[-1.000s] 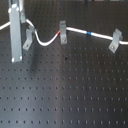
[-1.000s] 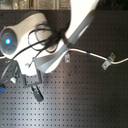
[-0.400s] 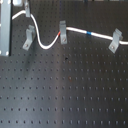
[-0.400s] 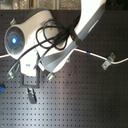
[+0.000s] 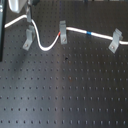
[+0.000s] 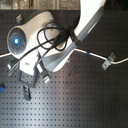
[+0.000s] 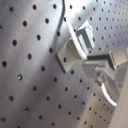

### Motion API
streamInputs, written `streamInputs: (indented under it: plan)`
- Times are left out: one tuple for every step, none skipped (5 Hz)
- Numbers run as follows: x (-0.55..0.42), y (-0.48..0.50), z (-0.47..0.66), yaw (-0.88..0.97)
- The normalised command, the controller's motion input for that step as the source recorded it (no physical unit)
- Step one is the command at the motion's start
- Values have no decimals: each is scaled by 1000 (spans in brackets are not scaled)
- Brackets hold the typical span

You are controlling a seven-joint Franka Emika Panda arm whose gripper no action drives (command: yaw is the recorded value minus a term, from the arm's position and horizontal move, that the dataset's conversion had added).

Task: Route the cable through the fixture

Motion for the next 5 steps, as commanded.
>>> streamInputs:
  plan:
    - [291, 306, -496, 634]
    - [-248, 330, 349, 314]
    - [-342, 422, 434, 234]
    - [-363, 399, 94, 340]
    - [-352, 235, 145, 231]
